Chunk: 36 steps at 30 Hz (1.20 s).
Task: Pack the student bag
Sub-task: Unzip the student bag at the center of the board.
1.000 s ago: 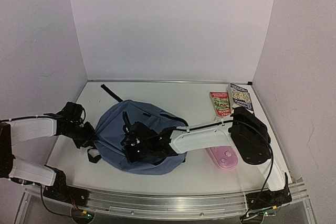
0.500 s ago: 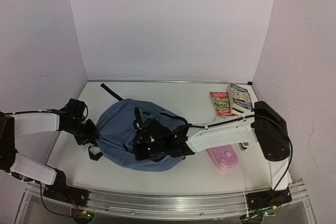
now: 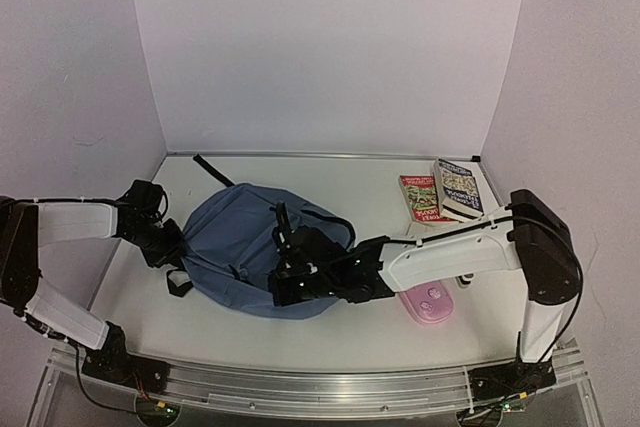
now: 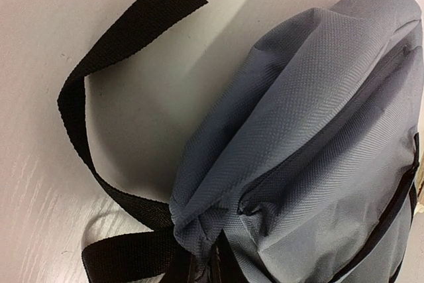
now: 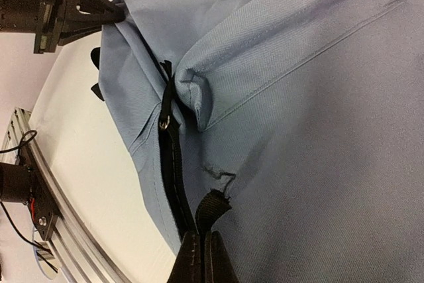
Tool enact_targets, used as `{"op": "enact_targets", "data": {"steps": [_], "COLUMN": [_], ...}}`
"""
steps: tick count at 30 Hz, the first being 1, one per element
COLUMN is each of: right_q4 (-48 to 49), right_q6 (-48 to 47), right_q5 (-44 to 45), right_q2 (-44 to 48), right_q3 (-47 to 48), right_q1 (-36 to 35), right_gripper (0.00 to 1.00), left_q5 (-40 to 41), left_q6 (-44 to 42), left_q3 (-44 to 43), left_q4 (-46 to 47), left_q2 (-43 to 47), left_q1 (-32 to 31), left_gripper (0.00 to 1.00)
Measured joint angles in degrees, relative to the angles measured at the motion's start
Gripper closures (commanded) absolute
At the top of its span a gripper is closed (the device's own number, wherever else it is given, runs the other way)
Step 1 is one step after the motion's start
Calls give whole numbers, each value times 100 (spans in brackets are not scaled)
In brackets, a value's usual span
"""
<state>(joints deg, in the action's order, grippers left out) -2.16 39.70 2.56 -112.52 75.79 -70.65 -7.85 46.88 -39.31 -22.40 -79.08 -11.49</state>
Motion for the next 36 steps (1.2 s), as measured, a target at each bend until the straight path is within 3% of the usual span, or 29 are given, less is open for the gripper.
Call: {"op": "enact_targets", "data": {"steps": [15,29,31,34,36], "right_q4": [127,184,189,206,176], "right_q6": [389,860,857,784,712], "right_q5": [598,1199,1199,1197,1202], "right_q2": [1327,1738,1774,1826,1883], "right_q3": [-1168,-1619,-1631,-1633,-1633], "right_q1": [0,223,298,347,354], "right_gripper": [100,100,100,100,100], "left_q5": [-97,-97,-101,-63,128], "left_q6": [-337,-451,-497,-663,-742], "left_q3": [-11,-11,-11,-112,-281], "left_q4": [149,192,186,14,-157], "left_q2": [-98,-124,-112,-50,45], "left_q1": [331,331,331,331,332], "left_gripper": [100,98,87,43,22]}}
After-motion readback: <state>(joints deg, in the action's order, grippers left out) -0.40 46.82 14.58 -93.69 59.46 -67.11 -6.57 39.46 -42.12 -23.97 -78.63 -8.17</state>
